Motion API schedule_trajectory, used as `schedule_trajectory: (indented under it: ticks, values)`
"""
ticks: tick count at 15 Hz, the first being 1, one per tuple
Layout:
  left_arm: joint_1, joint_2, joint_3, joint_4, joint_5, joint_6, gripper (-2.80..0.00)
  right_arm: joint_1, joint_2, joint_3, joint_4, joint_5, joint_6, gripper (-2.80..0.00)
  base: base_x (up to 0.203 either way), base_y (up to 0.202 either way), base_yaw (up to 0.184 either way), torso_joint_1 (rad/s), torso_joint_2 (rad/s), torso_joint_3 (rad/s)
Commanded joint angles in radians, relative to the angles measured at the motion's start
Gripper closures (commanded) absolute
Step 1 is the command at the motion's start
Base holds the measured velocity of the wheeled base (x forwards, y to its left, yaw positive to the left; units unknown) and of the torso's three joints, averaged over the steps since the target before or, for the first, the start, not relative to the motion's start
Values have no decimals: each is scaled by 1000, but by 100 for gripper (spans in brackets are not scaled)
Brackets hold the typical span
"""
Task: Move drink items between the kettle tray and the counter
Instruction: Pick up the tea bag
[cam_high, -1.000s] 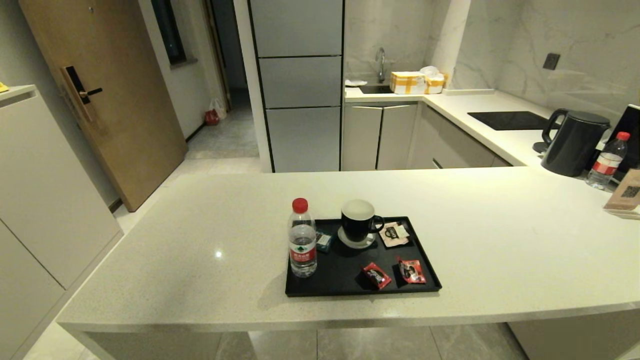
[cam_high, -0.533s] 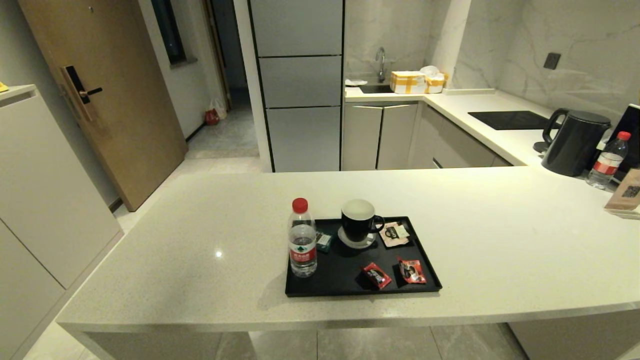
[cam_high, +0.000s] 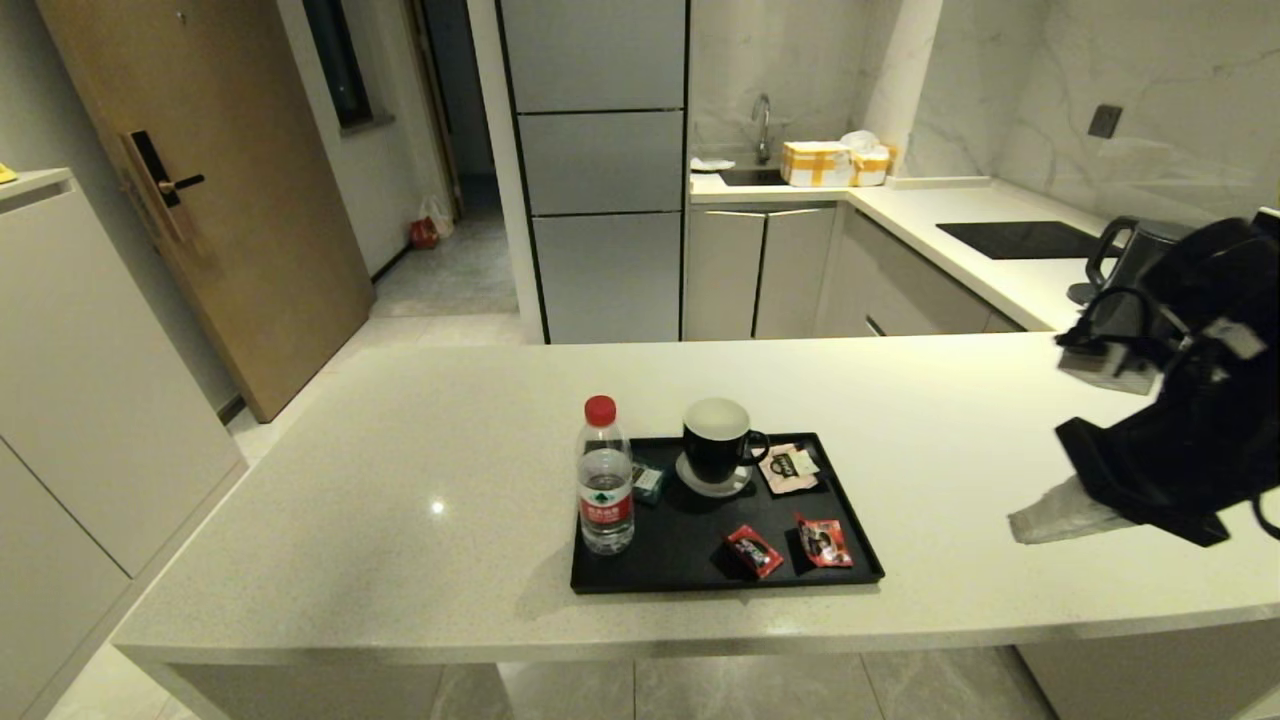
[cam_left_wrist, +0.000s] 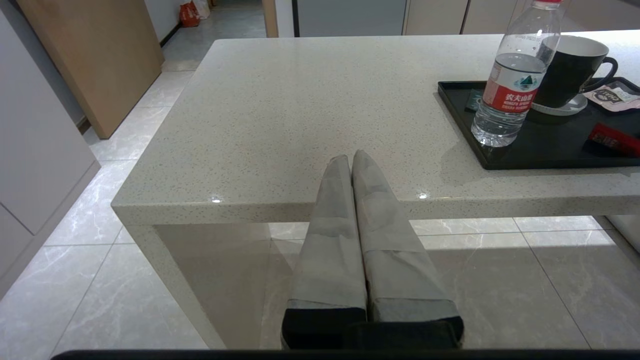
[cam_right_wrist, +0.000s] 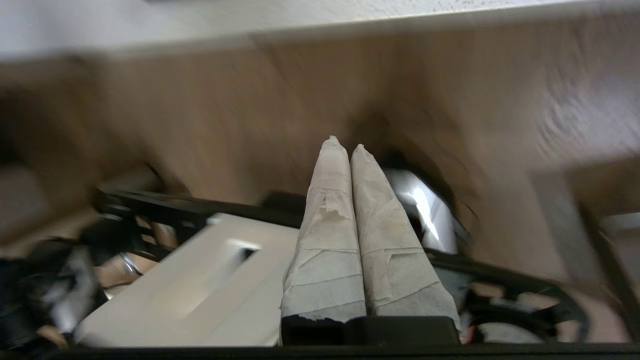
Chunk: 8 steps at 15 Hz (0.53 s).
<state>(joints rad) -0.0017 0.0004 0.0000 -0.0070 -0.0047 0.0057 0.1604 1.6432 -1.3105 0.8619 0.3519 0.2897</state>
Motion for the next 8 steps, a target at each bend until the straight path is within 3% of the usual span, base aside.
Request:
schedule_trajectory:
  ticks: [1, 5, 8]
  values:
    - [0, 0, 0, -1, 0, 0, 0, 61, 277, -97, 9, -30, -13, 0, 0, 0, 0, 0, 0, 0]
    - [0, 0, 0, -1, 0, 0, 0, 147, 544, -365, 31, -83, -31, 0, 0, 0, 0, 0, 0, 0]
    - [0, 0, 0, -1, 0, 0, 0, 184, 668, -471, 34, -127, -35, 0, 0, 0, 0, 0, 0, 0]
